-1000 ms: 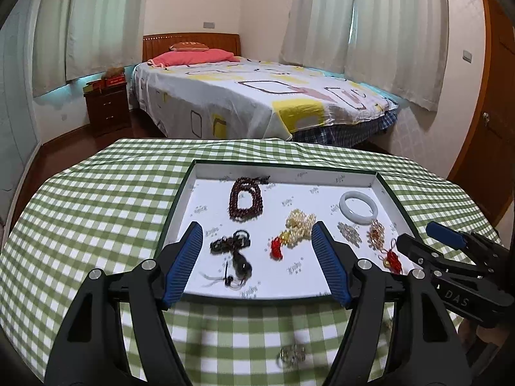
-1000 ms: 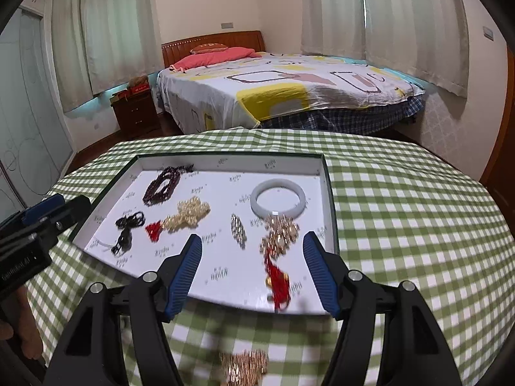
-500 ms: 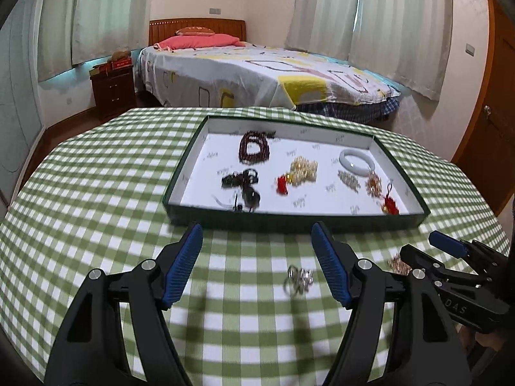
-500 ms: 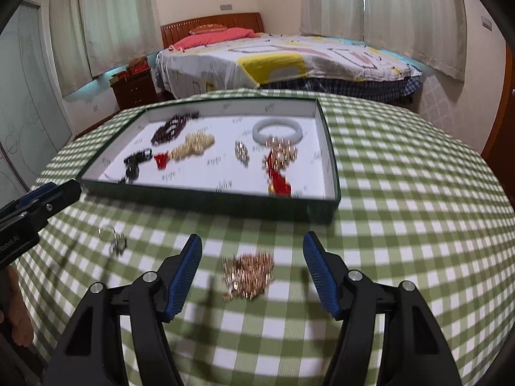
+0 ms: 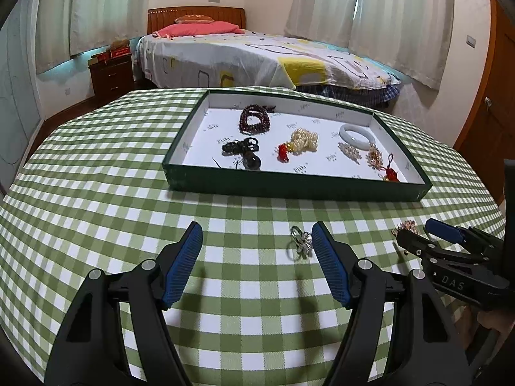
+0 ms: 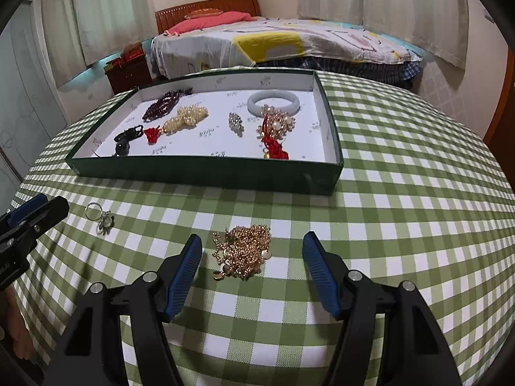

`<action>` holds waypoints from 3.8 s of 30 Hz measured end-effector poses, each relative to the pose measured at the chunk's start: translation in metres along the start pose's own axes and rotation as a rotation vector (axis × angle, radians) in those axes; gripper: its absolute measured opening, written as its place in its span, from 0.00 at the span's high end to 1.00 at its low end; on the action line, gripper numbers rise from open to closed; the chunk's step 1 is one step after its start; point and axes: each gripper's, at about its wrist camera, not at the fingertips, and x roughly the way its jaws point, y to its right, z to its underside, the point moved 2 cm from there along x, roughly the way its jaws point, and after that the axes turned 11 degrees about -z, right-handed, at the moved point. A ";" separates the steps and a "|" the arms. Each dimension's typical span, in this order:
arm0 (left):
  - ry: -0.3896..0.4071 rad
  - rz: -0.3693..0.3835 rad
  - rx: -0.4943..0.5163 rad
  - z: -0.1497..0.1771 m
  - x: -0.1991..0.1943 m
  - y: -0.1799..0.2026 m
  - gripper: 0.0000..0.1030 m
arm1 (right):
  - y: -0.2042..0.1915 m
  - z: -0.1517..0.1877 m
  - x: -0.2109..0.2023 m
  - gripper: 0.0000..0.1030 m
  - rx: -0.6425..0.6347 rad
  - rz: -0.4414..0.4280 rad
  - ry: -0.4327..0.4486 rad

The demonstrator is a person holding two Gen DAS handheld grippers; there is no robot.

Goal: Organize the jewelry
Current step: 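Grasp the gold chain brooch with the right gripper while the left grasps the silver flower brooch, then carry the gold chain brooch and silver flower brooch in both grippers over the tray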

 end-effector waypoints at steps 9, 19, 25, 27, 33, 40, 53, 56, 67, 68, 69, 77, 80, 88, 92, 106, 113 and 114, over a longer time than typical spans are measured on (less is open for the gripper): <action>-0.027 0.023 0.029 0.003 0.008 0.015 0.34 | -0.006 0.006 -0.003 0.73 -0.054 0.000 -0.020; -0.065 0.061 0.023 0.000 0.021 0.020 0.51 | -0.006 0.007 -0.006 0.80 -0.045 -0.031 -0.018; -0.082 0.089 0.036 0.000 0.028 0.028 0.66 | -0.005 0.007 -0.006 0.80 -0.044 -0.033 -0.018; -0.083 0.094 0.038 0.000 0.029 0.029 0.72 | -0.005 0.007 -0.006 0.79 -0.043 -0.033 -0.017; -0.086 0.116 0.045 0.000 0.030 0.031 0.89 | -0.005 0.008 -0.006 0.80 -0.044 -0.032 -0.018; -0.077 0.118 0.046 0.001 0.029 0.031 0.97 | -0.005 0.007 -0.006 0.80 -0.044 -0.033 -0.017; -0.051 0.119 0.044 -0.001 0.018 0.028 0.97 | -0.010 0.007 -0.012 0.90 -0.046 -0.063 0.017; -0.040 0.120 0.044 -0.003 0.014 0.027 0.97 | -0.010 0.007 -0.017 0.90 -0.042 -0.061 0.040; 0.008 0.128 0.032 -0.015 -0.003 0.025 0.97 | -0.016 -0.005 -0.039 0.90 -0.043 -0.074 0.113; 0.013 0.130 0.031 -0.016 -0.006 0.025 0.97 | -0.018 -0.008 -0.044 0.90 -0.044 -0.077 0.127; 0.020 0.132 0.029 -0.019 -0.009 0.025 0.97 | -0.019 -0.010 -0.047 0.90 -0.045 -0.080 0.136; 0.091 0.148 0.026 -0.044 -0.028 0.028 0.97 | -0.029 -0.038 -0.070 0.90 -0.074 -0.096 0.221; 0.129 0.154 0.025 -0.059 -0.035 0.031 0.97 | -0.034 -0.053 -0.077 0.90 -0.093 -0.101 0.256; 0.242 0.164 0.032 -0.105 -0.048 0.041 0.97 | -0.048 -0.097 -0.090 0.90 -0.150 -0.107 0.356; 0.290 0.163 0.025 -0.126 -0.051 0.044 0.97 | -0.053 -0.116 -0.091 0.90 -0.172 -0.112 0.391; 0.175 0.128 0.044 -0.108 0.031 0.057 0.97 | -0.039 -0.115 -0.023 0.90 -0.151 -0.123 0.285; 0.069 0.099 0.061 -0.086 0.075 0.059 0.97 | -0.030 -0.098 0.016 0.90 -0.121 -0.118 0.187; 0.055 0.097 0.067 -0.084 0.080 0.060 0.97 | -0.029 -0.096 0.020 0.90 -0.117 -0.118 0.174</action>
